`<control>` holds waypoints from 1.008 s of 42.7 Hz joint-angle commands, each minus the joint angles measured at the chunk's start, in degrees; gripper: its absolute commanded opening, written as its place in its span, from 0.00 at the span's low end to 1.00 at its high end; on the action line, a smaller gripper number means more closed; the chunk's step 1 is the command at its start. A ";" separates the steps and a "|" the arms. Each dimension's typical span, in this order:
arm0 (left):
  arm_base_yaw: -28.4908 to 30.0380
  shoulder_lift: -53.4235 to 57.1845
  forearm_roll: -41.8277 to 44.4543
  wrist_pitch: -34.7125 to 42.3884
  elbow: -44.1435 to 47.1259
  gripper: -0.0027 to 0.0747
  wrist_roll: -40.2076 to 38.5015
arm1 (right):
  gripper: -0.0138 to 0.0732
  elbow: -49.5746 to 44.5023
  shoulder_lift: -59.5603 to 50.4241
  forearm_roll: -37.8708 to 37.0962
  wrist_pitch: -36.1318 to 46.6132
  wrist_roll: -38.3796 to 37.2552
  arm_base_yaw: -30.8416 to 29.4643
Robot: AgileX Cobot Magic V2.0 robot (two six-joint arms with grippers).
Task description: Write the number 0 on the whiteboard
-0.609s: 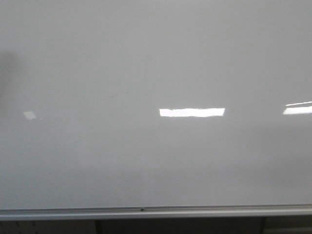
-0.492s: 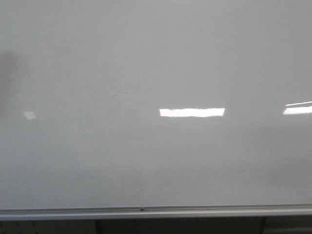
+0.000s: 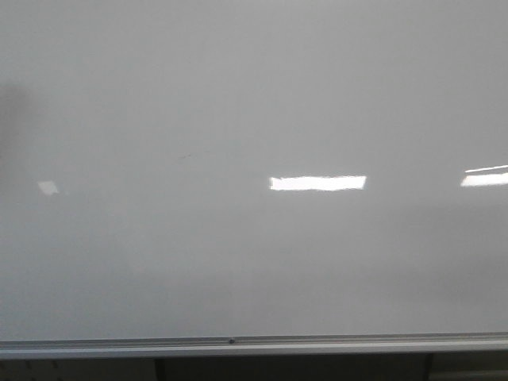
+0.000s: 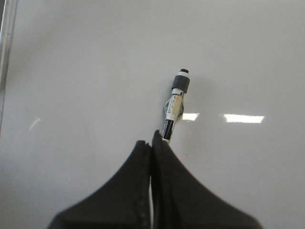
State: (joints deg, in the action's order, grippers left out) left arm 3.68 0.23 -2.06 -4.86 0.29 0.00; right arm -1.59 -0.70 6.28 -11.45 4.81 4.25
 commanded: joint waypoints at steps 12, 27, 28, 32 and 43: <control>-0.05 1.06 -0.09 4.86 1.25 0.01 -0.77 | 0.08 -0.03 -0.80 -0.52 4.30 0.14 0.06; -0.05 1.06 0.06 4.86 1.25 0.01 -0.77 | 0.08 -0.03 -0.80 -0.52 4.81 0.14 0.06; -0.05 1.06 0.35 5.32 1.25 0.01 -0.77 | 0.08 0.02 -0.80 -0.52 5.13 0.14 0.06; 0.08 1.06 0.21 9.75 1.25 0.01 -0.77 | 0.08 0.16 -0.80 -0.47 7.15 0.14 0.06; 0.08 0.70 -0.50 15.72 -5.38 0.01 -0.77 | 0.08 9.27 -0.60 -0.37 4.97 0.14 0.06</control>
State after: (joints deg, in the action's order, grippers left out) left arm 3.68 0.23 -2.01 8.01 -0.81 0.00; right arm 1.77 -0.70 6.28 -9.70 4.81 4.25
